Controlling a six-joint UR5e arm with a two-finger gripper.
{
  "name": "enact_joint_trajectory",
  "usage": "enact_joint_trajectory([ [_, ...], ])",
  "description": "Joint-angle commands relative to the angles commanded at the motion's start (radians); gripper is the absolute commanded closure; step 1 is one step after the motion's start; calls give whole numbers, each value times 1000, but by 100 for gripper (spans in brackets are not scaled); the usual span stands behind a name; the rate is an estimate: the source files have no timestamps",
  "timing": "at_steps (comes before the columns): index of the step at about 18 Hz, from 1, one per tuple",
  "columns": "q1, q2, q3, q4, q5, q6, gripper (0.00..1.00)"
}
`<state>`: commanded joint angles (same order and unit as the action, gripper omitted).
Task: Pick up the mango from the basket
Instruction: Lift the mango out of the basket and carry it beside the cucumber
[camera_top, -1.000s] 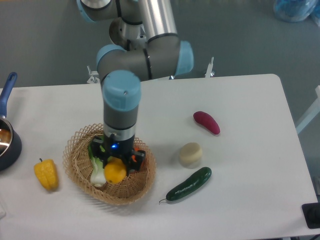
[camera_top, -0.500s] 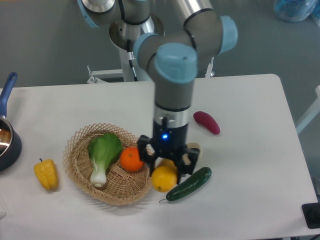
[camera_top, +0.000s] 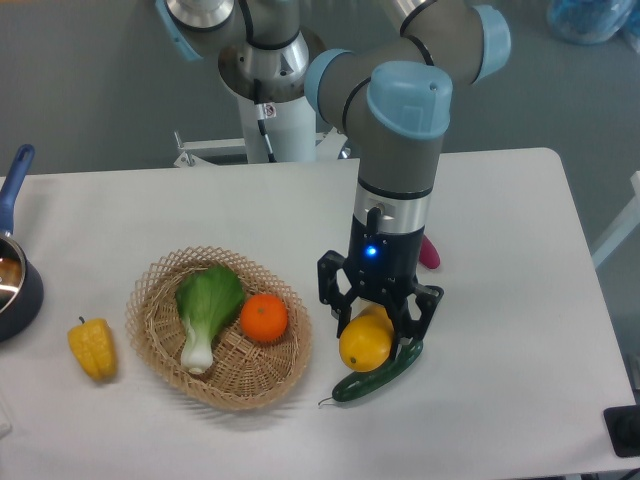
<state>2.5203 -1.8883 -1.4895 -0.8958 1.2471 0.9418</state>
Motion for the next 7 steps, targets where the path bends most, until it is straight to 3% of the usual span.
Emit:
enact_joint_trajectory([
  [7,34,3,-3,0,0,0,64],
])
